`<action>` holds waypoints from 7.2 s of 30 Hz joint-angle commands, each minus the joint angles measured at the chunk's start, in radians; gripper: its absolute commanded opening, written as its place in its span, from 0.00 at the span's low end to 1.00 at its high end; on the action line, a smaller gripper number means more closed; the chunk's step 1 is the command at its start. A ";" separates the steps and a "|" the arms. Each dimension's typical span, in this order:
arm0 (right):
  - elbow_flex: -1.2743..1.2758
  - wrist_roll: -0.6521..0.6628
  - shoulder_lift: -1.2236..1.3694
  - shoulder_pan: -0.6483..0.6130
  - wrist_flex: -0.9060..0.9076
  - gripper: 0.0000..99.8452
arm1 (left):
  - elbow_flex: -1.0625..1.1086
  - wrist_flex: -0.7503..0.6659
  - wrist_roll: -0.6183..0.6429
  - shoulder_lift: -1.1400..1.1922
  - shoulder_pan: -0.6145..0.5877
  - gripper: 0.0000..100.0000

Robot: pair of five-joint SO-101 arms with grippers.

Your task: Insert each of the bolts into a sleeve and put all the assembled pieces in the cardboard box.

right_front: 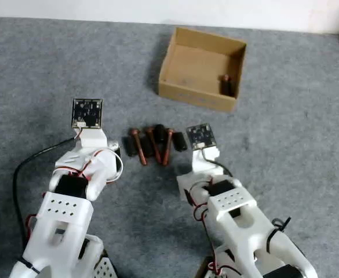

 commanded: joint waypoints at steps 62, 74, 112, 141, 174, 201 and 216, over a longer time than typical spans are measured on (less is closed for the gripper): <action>0.001 0.152 -0.028 -0.015 0.036 0.01 | -0.779 0.419 0.124 0.977 0.107 0.20; -0.007 0.152 -0.024 -0.289 0.038 0.01 | -0.898 0.551 0.124 0.977 0.004 0.19; -0.532 0.087 0.515 -0.059 -0.076 0.19 | -0.806 0.546 0.127 0.826 -0.038 0.19; -0.570 0.087 0.404 0.041 0.027 0.19 | -0.806 0.546 0.129 0.828 -0.035 0.19; -0.835 0.089 0.759 0.148 0.031 0.00 | -0.805 0.546 0.130 0.829 -0.035 0.19; -0.326 0.166 -0.038 0.134 0.117 0.01 | -0.768 0.511 0.129 0.829 -0.031 0.19; 0.159 0.256 -0.572 0.147 0.117 0.01 | -0.840 0.519 0.160 0.980 0.025 0.19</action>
